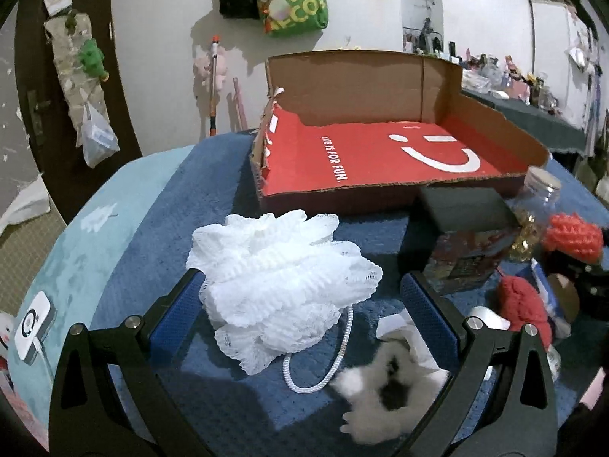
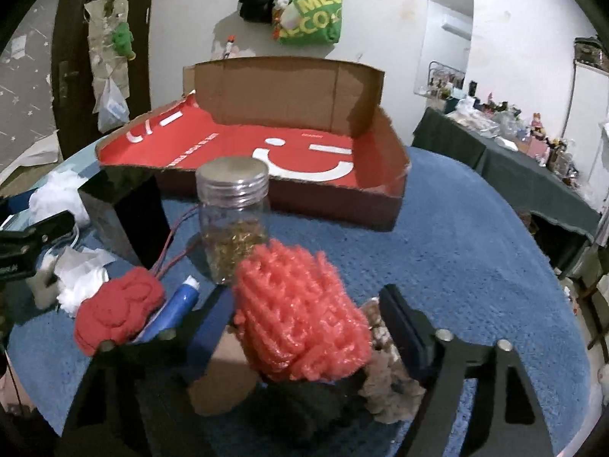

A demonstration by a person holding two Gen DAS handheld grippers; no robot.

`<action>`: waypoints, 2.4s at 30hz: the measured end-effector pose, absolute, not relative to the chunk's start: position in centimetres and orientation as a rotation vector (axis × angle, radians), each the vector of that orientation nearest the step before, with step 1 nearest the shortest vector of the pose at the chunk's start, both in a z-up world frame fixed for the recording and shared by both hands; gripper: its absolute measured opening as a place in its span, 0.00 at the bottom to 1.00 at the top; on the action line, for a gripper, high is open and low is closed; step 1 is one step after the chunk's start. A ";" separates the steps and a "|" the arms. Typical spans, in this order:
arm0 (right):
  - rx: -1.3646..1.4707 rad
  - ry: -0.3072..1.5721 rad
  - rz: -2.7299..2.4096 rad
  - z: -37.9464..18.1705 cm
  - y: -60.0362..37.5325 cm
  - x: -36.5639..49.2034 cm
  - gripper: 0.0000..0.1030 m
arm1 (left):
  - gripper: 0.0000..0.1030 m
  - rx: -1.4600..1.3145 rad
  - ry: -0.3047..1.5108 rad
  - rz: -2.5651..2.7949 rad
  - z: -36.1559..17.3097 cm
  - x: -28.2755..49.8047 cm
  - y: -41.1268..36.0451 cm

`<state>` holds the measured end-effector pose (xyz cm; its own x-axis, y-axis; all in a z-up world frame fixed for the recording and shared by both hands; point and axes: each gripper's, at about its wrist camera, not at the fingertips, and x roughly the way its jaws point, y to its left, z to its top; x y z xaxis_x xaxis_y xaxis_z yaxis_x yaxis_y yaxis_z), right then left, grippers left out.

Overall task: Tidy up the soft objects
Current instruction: 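Grasp the white mesh loofah with the left gripper while the right lifts the red net, then carry the loofah and red net with both grippers over the red-lined box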

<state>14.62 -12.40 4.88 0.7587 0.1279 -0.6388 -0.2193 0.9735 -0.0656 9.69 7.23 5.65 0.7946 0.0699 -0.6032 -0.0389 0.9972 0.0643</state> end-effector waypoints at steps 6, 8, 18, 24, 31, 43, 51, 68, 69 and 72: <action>-0.137 0.686 0.201 4.8 -12.5 14.3 0.75 | 1.00 0.062 0.652 0.047 6.0 9.6 7.9; -0.137 0.689 0.201 4.8 -12.5 14.4 0.75 | 1.00 0.078 0.675 0.053 5.6 10.2 8.1; -0.192 0.692 0.260 4.5 -11.5 14.1 0.50 | 0.68 0.081 0.692 -0.004 4.5 10.8 7.6; -0.166 0.621 0.254 6.0 -12.0 12.7 0.49 | 0.61 0.046 0.649 -0.022 5.6 7.8 7.2; -0.122 0.565 0.269 7.8 -12.1 10.6 0.49 | 0.60 0.009 0.583 -0.096 7.4 3.6 5.6; -0.128 0.538 0.305 8.0 -11.0 7.8 0.49 | 0.60 0.030 0.541 -0.211 8.1 0.7 2.4; -0.127 0.541 0.307 7.7 -11.0 7.3 0.49 | 0.60 0.031 0.542 -0.241 8.3 0.6 1.9; -0.092 0.462 0.354 13.1 -11.0 12.3 0.49 | 0.60 0.061 0.479 -0.315 15.0 8.1 2.2; -0.091 0.464 0.357 13.4 -11.0 13.0 0.49 | 0.60 0.079 0.489 -0.313 15.2 9.4 2.1; -0.088 0.482 0.376 14.1 -10.9 15.7 0.49 | 0.60 0.094 0.518 -0.318 15.7 12.2 2.0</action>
<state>15.69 -10.86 14.11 0.8189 0.3320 -0.4681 -0.3733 0.9277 0.0049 12.22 1.98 15.67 0.8212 -0.2746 -0.5002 0.3217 0.9468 0.0085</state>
